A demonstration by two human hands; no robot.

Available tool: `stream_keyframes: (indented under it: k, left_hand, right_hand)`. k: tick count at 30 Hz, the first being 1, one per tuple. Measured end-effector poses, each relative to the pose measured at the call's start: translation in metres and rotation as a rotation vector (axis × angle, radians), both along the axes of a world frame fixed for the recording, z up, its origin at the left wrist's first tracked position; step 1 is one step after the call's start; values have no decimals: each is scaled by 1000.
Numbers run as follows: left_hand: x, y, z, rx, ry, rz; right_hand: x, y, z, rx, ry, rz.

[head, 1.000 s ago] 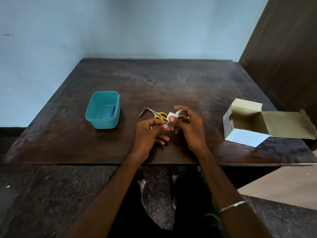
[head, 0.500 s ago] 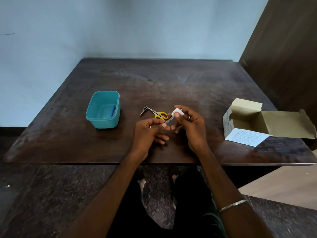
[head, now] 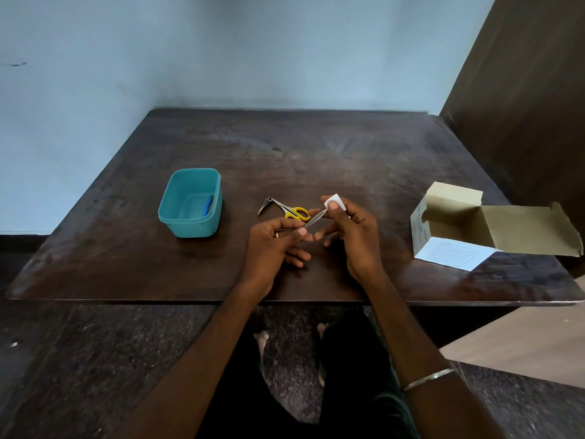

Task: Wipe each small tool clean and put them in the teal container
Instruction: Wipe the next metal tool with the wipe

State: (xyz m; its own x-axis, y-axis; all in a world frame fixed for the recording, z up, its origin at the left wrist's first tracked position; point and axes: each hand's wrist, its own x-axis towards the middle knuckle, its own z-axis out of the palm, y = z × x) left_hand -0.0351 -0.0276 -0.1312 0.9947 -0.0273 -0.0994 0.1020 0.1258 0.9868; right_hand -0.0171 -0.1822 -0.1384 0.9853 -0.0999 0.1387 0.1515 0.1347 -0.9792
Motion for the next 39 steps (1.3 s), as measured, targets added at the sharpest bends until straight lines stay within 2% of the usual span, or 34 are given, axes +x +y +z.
stream_keyframes:
  k: [22, 33, 39]
  left_hand:
    - [-4, -4, -7, 20, -72, 11]
    - [-3, -3, -8, 21, -77, -20]
    - [-2, 3, -6, -10, -71, -22]
  right_hand:
    - [-1, -1, -1, -10, -9, 9]
    - [-3, -1, 3, 69, 4, -15]
    - [-2, -2, 2, -4, -42, 9]
